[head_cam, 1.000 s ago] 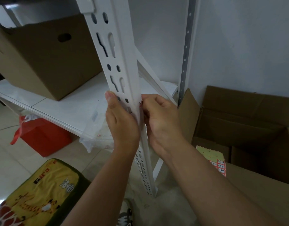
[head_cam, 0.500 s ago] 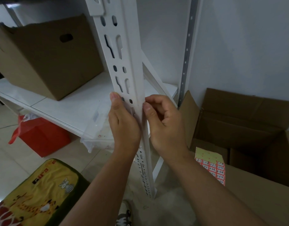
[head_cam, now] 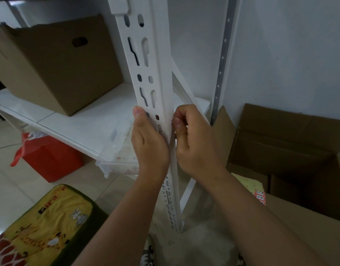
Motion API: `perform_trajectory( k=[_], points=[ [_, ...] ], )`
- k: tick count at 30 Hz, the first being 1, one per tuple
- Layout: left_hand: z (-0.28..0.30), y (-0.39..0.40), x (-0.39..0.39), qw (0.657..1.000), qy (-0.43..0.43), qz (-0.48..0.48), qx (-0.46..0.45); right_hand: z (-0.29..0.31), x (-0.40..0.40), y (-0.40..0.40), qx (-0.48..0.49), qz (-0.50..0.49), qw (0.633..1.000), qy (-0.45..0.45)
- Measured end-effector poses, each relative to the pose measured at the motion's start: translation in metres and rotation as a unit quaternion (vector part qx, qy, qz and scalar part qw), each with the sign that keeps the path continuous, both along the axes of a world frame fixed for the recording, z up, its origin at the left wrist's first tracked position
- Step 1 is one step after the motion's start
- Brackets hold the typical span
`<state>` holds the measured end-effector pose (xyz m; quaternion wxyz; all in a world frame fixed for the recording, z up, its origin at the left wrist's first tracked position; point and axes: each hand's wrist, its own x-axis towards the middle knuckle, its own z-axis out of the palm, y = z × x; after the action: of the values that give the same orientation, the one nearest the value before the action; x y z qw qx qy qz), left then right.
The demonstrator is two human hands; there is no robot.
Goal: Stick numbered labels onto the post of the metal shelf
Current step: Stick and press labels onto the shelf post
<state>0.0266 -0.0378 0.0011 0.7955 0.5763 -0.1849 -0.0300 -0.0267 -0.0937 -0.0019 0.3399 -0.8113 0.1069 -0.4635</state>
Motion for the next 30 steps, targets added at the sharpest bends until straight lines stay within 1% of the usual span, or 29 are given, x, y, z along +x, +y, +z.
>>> perform_trajectory(
  k=[6, 10, 13, 17, 20, 22, 24, 27, 28, 30],
  points=[
    [0.0, 0.003, 0.002, 1.0, -0.011, -0.005, 0.003, -0.008, -0.001, 0.001, -0.009, -0.005, 1.0, -0.009],
    [0.0, 0.004, 0.002, 1.0, -0.007, -0.01, 0.023, -0.01, -0.001, 0.003, 0.042, 0.003, 0.999, -0.034],
    [0.001, 0.006, 0.001, 0.999, 0.002, -0.015, 0.028, -0.01, -0.002, 0.004, 0.083, 0.02, 0.996, -0.034],
    [0.001, 0.006, 0.001, 1.0, 0.0, -0.021, 0.022, -0.01, -0.001, 0.003, 0.031, 0.001, 0.999, -0.043],
    [0.002, 0.006, 0.001, 1.0, -0.003, -0.022, 0.011, -0.008, -0.001, 0.0, -0.031, -0.042, 0.997, -0.052],
    [0.002, 0.006, 0.001, 1.0, -0.004, -0.022, 0.007, -0.008, -0.001, 0.0, -0.069, -0.062, 0.995, -0.043],
    [0.002, 0.006, 0.002, 1.0, 0.001, -0.019, 0.004, -0.007, -0.001, 0.001, -0.075, -0.064, 0.995, -0.028],
    [0.0, 0.005, 0.003, 1.0, 0.002, -0.019, 0.007, -0.002, 0.0, 0.003, -0.03, -0.033, 0.999, -0.007],
    [0.0, 0.004, 0.003, 1.0, 0.002, -0.019, 0.008, -0.001, 0.0, 0.004, 0.002, -0.018, 1.0, 0.002],
    [0.0, 0.004, 0.003, 1.0, 0.004, -0.013, 0.011, -0.003, 0.0, 0.005, 0.1, 0.012, 0.994, 0.041]
  ],
)
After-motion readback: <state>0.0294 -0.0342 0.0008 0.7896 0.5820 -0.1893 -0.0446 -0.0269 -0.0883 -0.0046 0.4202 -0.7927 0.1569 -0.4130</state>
